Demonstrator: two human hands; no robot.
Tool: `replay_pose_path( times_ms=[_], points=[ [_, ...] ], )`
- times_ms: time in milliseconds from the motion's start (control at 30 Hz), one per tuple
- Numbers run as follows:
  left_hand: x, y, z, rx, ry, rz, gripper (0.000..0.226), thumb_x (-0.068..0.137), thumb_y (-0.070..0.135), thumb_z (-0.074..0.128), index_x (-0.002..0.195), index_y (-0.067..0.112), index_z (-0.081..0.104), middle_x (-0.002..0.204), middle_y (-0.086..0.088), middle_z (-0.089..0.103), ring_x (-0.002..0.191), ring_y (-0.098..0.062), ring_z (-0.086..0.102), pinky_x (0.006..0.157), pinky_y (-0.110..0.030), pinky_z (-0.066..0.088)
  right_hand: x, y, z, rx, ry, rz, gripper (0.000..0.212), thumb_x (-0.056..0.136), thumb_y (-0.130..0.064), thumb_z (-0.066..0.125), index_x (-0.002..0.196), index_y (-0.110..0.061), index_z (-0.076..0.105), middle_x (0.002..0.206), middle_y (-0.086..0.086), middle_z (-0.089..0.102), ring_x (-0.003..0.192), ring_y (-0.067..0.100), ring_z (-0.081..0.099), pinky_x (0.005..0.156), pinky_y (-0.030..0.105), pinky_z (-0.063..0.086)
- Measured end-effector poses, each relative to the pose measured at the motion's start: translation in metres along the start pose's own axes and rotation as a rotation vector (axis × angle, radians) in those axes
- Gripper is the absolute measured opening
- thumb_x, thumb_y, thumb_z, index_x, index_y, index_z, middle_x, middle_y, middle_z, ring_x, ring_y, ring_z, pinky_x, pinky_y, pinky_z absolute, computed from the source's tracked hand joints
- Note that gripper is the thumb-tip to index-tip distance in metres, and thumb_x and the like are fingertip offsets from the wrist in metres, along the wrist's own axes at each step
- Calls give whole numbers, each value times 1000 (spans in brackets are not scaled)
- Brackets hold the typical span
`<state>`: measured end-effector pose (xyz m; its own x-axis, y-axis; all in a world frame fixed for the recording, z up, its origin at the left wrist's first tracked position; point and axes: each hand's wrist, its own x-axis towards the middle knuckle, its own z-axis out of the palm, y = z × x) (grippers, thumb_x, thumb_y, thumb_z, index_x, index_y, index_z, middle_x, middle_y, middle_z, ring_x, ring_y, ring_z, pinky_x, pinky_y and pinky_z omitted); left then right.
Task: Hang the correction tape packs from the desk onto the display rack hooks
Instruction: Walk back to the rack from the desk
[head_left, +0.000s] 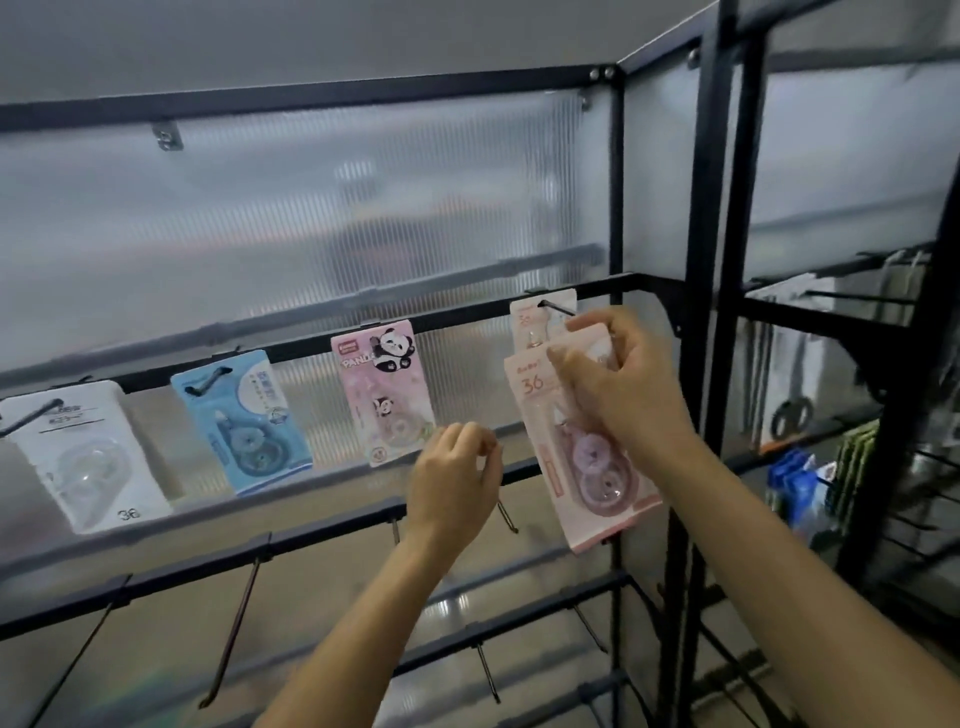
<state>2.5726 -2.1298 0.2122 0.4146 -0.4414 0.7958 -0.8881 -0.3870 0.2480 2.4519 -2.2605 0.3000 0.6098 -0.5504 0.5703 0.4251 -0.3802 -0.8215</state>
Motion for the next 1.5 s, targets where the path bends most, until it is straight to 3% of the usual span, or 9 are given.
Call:
replay_pose_path(
  times_ms=[267, 500, 667, 767, 900, 1033, 1200, 1333, 1500],
  points=[
    [2, 32, 31, 6, -70, 17, 7, 83, 4, 67, 81, 9, 63, 80, -2, 64, 73, -18, 58, 63, -26, 48, 17, -4, -52, -48, 147, -66, 15, 85, -21, 67, 96, -28, 62, 85, -6, 69, 76, 4, 70, 56, 23, 56],
    [-5, 37, 44, 7, -114, -3, 11, 80, 4, 69, 81, 13, 63, 79, 3, 63, 72, -15, 57, 60, -27, 51, 28, 13, -62, 11, 140, 10, 17, 90, -13, 58, 100, -25, 63, 84, -14, 65, 71, -11, 64, 48, 9, 47],
    [-6, 35, 49, 23, -149, -5, 11, 80, 4, 69, 82, 13, 63, 80, 2, 64, 73, -14, 57, 61, -24, 49, 39, 22, -60, 49, 90, 60, 15, 91, -16, 58, 103, -24, 62, 98, -8, 64, 81, 6, 69, 60, 23, 56],
    [-5, 34, 50, 26, -167, -26, 7, 83, 5, 67, 83, 12, 64, 82, 1, 64, 75, -13, 56, 63, -24, 48, 44, 28, -58, 46, 68, 70, 14, 91, -13, 57, 96, -25, 62, 103, -7, 61, 81, 7, 66, 55, 18, 54],
    [-4, 31, 50, 40, -211, -75, 3, 88, 10, 62, 89, 12, 64, 88, 1, 64, 77, -10, 51, 65, -21, 42, 51, 38, -50, -40, -4, 44, 13, 92, -14, 56, 90, -26, 59, 84, -28, 62, 79, -5, 66, 60, 23, 57],
    [-3, 27, 49, 60, -237, -123, 9, 92, 13, 57, 96, 11, 65, 94, 0, 63, 85, -13, 54, 71, -27, 48, 77, 50, -32, -154, -16, -30, 10, 91, -14, 61, 99, -9, 59, 95, -1, 65, 90, 16, 65, 75, 36, 57],
    [-6, 18, 46, 76, -264, -165, 9, 92, 15, 56, 99, 14, 63, 98, 2, 62, 90, -15, 56, 74, -33, 51, 116, 76, -8, -207, -23, -42, 10, 90, -14, 63, 95, -8, 56, 88, 0, 62, 74, 7, 60, 52, 6, 45],
    [-10, 11, 43, 112, -255, -181, 9, 92, 17, 57, 98, 14, 64, 97, 2, 63, 87, -15, 56, 74, -35, 51, 137, 96, 7, -276, 75, -22, 10, 89, -16, 62, 86, -13, 53, 72, -11, 53, 63, -1, 49, 48, 1, 36],
    [-14, 5, 38, 147, -237, -186, 11, 93, 18, 57, 99, 14, 65, 97, 2, 63, 87, -15, 56, 72, -34, 51, 139, 109, 19, -362, 241, 21, 26, 83, -27, 67, 96, -10, 53, 99, 8, 61, 88, 19, 56, 69, 25, 47]
  ],
)
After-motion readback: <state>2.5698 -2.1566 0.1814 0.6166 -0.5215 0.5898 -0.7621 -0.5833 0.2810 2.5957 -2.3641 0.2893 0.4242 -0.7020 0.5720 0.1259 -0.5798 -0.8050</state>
